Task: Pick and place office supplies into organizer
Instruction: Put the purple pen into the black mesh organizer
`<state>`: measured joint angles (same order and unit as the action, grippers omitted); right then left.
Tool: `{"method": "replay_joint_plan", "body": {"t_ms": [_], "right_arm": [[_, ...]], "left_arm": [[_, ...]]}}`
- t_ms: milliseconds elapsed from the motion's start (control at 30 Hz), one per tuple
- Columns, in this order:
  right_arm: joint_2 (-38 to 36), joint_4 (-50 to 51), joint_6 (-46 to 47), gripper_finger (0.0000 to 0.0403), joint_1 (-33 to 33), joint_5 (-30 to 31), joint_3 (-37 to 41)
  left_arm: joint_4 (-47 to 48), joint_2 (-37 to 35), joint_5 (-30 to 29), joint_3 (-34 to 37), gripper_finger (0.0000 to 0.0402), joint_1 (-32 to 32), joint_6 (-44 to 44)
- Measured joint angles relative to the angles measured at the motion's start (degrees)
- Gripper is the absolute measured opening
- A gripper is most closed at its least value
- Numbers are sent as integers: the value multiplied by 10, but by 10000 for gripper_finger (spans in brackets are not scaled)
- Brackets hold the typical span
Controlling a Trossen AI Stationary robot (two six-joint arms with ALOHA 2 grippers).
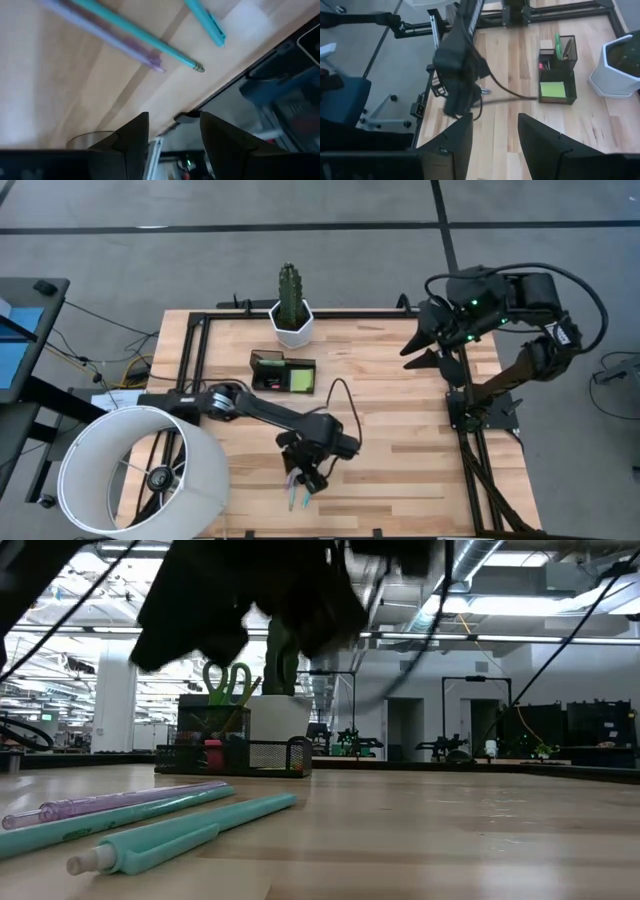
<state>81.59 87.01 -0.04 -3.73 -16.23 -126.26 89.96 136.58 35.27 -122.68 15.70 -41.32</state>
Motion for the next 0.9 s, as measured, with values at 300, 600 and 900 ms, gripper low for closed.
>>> {"method": "replay_joint_plan", "body": {"t_ms": [300, 600, 900], "right_arm": [[8, 30, -5, 144, 0, 0, 0], [13, 30, -35, 144, 0, 0, 0], [30, 30, -36, 143, 0, 0, 0]], "left_arm": [[0, 73, 58, 2, 168, -1, 64], [0, 71, 33, 42, 168, -3, 83], [1, 68, -4, 51, 168, -6, 60]]}}
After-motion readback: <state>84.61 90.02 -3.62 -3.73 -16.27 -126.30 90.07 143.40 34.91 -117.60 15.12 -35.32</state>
